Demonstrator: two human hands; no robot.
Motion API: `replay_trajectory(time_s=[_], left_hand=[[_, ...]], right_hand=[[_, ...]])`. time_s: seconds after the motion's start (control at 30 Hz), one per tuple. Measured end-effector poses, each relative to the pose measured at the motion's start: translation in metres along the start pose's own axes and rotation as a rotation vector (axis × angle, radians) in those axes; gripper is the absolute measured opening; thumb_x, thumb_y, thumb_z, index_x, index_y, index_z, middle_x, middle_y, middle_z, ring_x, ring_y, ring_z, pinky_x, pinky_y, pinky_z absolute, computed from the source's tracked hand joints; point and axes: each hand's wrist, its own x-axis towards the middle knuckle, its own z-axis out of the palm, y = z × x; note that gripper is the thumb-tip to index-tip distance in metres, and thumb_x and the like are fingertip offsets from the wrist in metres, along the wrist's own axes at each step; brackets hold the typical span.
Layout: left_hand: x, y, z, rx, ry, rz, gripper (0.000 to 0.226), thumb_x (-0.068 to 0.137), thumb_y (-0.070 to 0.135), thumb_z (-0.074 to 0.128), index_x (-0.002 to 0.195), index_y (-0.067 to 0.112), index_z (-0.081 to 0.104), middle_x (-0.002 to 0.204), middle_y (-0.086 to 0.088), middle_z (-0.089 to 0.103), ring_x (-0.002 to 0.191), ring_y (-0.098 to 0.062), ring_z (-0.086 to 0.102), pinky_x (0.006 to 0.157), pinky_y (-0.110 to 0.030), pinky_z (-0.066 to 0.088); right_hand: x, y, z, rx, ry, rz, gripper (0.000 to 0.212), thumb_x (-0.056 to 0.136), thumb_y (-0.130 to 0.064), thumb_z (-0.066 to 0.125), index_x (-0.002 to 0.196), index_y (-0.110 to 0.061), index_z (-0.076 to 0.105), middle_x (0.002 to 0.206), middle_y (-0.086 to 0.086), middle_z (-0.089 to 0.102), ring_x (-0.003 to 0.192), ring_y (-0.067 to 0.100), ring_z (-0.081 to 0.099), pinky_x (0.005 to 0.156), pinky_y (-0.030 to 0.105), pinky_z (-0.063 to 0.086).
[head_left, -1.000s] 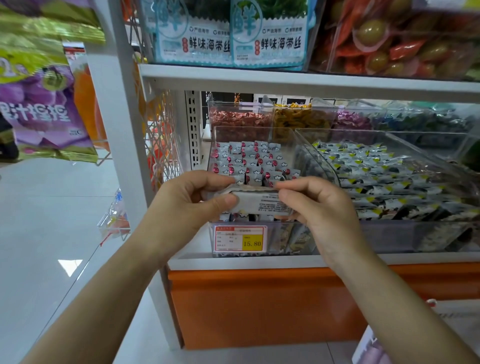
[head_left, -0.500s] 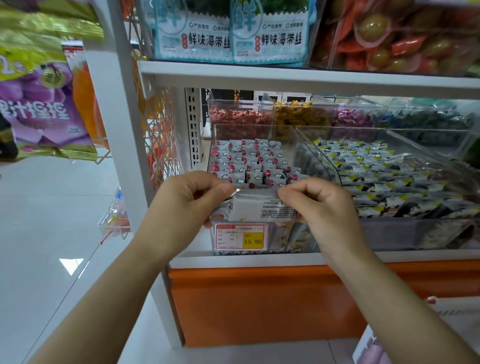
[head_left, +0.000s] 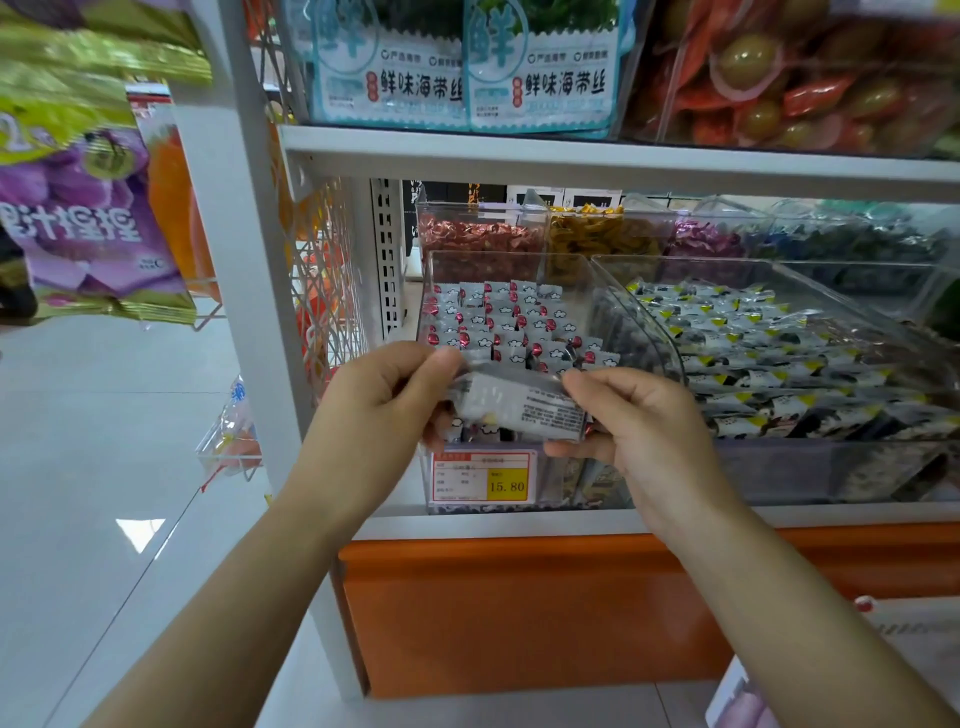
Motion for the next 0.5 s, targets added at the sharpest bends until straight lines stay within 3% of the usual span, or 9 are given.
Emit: replay_trajectory(time_s=[0.07,0.13,0.2,0.3,0.4,0.5], left_hand=[[-0.002,0.0,0.003,0.073,-0.078,0.011,0.034,0.077,0.047,0.056,0.102,0.026,0.068,0.077,0.012,0.068,0.069,0.0,0.062,0.063,-0.015,0.052],[-0.002,-0.002,0.006,0.175,-0.076,0.057,0.038,0.08,0.039,0.063,0.117,0.031,0.062,0.092,0.018,0.067,0.079,0.004,0.062,0.068,-0.011,0.051],[-0.001,-0.003,0.007,0.22,-0.008,0.092,0.035,0.086,0.031,0.059,0.121,0.028,0.06,0.092,0.014,0.067,0.079,0.003,0.061,0.066,-0.01,0.049],[0.003,-0.003,0.008,0.29,0.069,0.132,0.033,0.089,0.037,0.051,0.117,0.024,0.062,0.088,0.006,0.068,0.077,-0.001,0.06,0.062,-0.016,0.049],[0.011,-0.003,0.013,0.428,0.104,0.165,0.042,0.09,0.045,0.045,0.11,0.013,0.065,0.091,-0.002,0.067,0.086,-0.018,0.058,0.074,-0.033,0.049],[0.025,-0.007,0.015,0.662,0.107,0.175,0.052,0.092,0.047,0.04,0.127,0.012,0.056,0.127,-0.007,0.057,0.121,-0.024,0.04,0.099,-0.032,0.029]], right_hand=[[0.002,0.002,-0.002,0.01,0.041,0.006,0.019,0.09,-0.015,0.057,0.077,-0.014,0.072,0.077,0.005,0.074,0.067,0.02,0.071,0.053,0.027,0.058],[0.003,0.001,-0.003,0.067,0.028,0.036,0.017,0.088,-0.019,0.059,0.081,-0.01,0.071,0.08,0.006,0.074,0.071,0.019,0.071,0.057,0.026,0.058],[0.004,0.0,-0.003,0.216,-0.055,0.08,0.023,0.077,-0.021,0.065,0.093,-0.005,0.07,0.088,0.007,0.074,0.079,0.018,0.071,0.064,0.023,0.057],[0.005,-0.001,0.0,0.298,-0.082,0.072,0.046,0.065,-0.013,0.069,0.11,-0.007,0.063,0.091,0.003,0.074,0.084,0.017,0.071,0.07,0.022,0.056],[0.012,-0.001,0.003,0.211,0.056,0.002,0.038,0.065,-0.017,0.07,0.1,-0.005,0.062,0.085,0.005,0.071,0.073,0.017,0.071,0.063,0.023,0.056],[0.031,-0.005,0.004,0.104,0.159,-0.046,0.011,0.078,-0.011,0.07,0.084,-0.007,0.062,0.08,0.004,0.069,0.066,0.016,0.07,0.057,0.022,0.057]])
